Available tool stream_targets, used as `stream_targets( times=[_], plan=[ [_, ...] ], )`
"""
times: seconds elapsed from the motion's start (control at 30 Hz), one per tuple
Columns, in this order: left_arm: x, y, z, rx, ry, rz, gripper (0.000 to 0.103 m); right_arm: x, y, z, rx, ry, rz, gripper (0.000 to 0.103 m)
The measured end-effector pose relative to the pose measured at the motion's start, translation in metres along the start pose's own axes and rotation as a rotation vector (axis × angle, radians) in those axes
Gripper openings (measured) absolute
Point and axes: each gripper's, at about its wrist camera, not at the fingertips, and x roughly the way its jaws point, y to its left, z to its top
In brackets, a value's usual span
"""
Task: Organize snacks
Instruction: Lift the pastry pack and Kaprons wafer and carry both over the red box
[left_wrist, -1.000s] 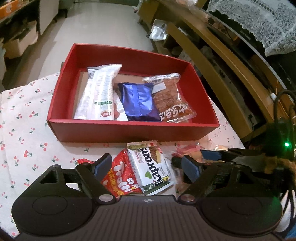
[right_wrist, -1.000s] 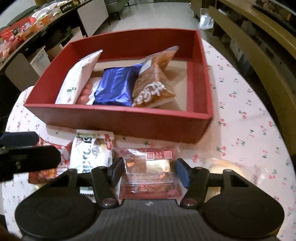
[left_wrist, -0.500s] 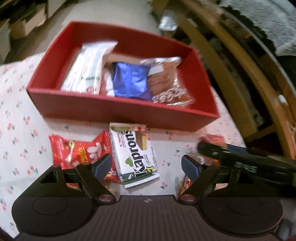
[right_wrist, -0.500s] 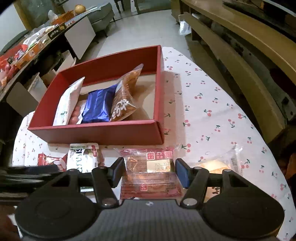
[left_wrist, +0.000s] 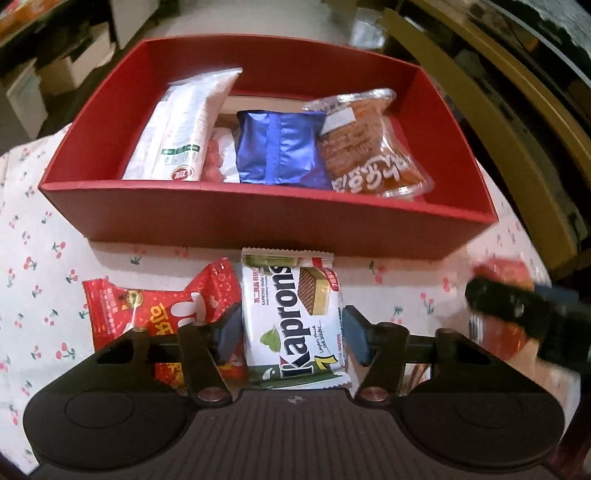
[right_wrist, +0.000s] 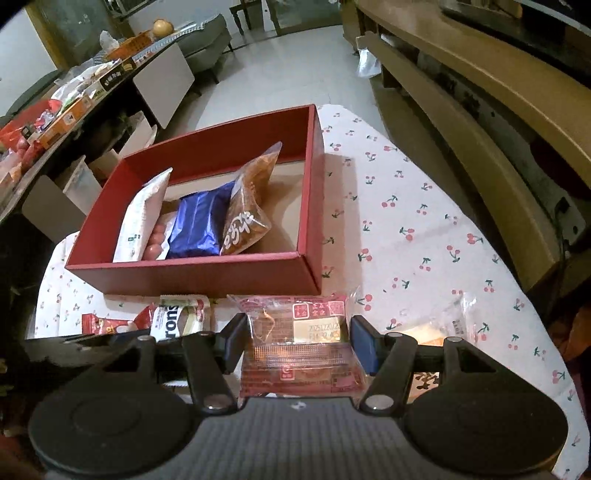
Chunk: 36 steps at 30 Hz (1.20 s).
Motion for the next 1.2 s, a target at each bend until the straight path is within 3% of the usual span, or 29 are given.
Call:
stream_targets(
  times=[0.43,0.63,0.77,1.2],
  plan=[
    [-0.013,0.013,-0.02,0.097,0.025,-0.055,0.065,0.015,0.019,-0.006,-0.06,0.042,-0.016,0.071],
    [-0.005,0.009,-0.015,0.124,0.01,-0.071,0.079,0.031,0.018,-0.01,-0.073,0.091,-0.05,0.072],
    [-0.006,0.006,-0.014,0.157,-0.009,-0.039,0.066,0.037,0.018,-0.012,-0.082,0.112,-0.063,0.072],
    [-0.037,0.023,-0.006,0.081,-0.058,-0.115,0.065,0.024,0.025,-0.011,-0.09,0.072,-0.049,0.072]
  ],
)
